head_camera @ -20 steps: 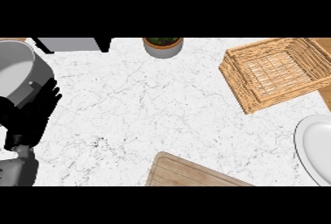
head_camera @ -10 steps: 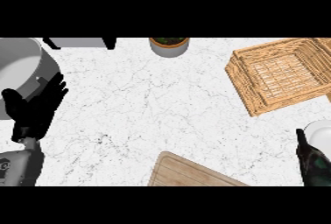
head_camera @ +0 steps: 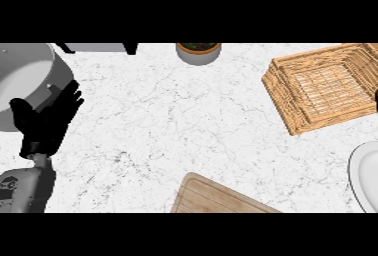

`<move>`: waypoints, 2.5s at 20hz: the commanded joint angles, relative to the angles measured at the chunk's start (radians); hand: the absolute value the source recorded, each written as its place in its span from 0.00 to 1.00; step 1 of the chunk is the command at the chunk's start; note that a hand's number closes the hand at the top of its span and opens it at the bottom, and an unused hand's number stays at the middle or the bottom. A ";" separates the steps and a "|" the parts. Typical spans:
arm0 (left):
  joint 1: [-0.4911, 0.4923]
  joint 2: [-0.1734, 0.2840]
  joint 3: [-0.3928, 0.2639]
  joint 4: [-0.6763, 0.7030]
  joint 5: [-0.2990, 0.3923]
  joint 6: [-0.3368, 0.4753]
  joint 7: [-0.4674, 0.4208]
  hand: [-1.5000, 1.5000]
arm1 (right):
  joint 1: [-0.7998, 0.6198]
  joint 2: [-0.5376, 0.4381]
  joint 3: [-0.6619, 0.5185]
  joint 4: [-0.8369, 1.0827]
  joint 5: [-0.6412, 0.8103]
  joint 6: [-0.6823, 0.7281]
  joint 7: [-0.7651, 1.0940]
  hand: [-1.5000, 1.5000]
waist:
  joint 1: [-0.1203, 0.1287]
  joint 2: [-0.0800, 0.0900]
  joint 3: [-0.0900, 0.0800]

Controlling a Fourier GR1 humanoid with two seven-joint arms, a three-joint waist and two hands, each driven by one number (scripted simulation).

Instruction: Pick the eggplant from the cutting board and place it in the basket

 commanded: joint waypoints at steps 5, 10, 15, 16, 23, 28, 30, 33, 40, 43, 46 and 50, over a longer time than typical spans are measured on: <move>-0.004 0.008 0.004 -0.043 -0.006 0.002 0.039 0.50 | -0.272 0.111 0.123 0.391 0.096 0.147 -0.130 1.00 | 0.001 -0.002 0.001; 0.021 -0.010 0.005 -0.005 -0.017 -0.001 -0.010 0.50 | -0.390 0.262 0.163 0.586 0.176 0.178 -0.219 1.00 | -0.010 -0.004 0.001; -0.036 0.008 0.030 -0.005 0.012 -0.010 0.066 0.50 | -0.512 0.356 0.175 0.798 0.243 0.223 -0.288 1.00 | -0.008 -0.003 0.001; 0.016 -0.008 0.027 0.062 -0.020 -0.007 -0.079 0.50 | -0.445 0.340 0.089 0.767 0.232 0.056 -0.203 1.00 | -0.016 0.000 0.000; 0.012 0.009 0.033 0.005 -0.018 -0.017 -0.023 0.50 | -0.651 0.398 0.088 1.050 0.314 0.219 -0.302 0.00 | -0.014 -0.005 0.001; 0.068 -0.006 0.026 -0.028 -0.016 -0.025 -0.030 0.50 | -0.665 0.454 0.044 1.124 0.297 0.262 -0.437 0.00 | -0.013 -0.006 0.001; -0.036 -0.007 0.033 0.033 -0.021 0.002 0.013 0.50 | -0.706 0.443 0.000 1.143 0.257 0.279 -0.374 0.00 | -0.019 -0.005 0.001; 0.002 -0.002 0.035 0.020 -0.012 -0.019 -0.011 0.50 | -0.724 0.414 -0.115 1.218 0.131 0.311 -0.311 0.00 | -0.014 -0.005 0.002; -0.020 0.030 0.049 -0.007 0.012 -0.048 0.029 0.50 | -0.755 0.292 -0.283 1.504 0.011 0.461 -0.337 0.00 | -0.003 0.002 0.003; 0.025 -0.012 0.027 0.001 -0.017 -0.026 -0.047 0.50 | -0.750 0.157 -0.310 1.631 0.011 0.622 -0.365 0.00 | 0.005 0.008 0.004; 0.007 -0.035 0.003 -0.012 -0.023 -0.013 -0.016 0.50 | -0.722 0.081 -0.305 1.697 0.031 0.751 -0.411 0.00 | 0.008 0.012 0.006; -0.035 -0.029 0.015 -0.012 -0.023 0.007 0.015 0.50 | -0.678 0.029 -0.292 1.756 0.064 0.869 -0.500 0.00 | 0.013 0.017 0.009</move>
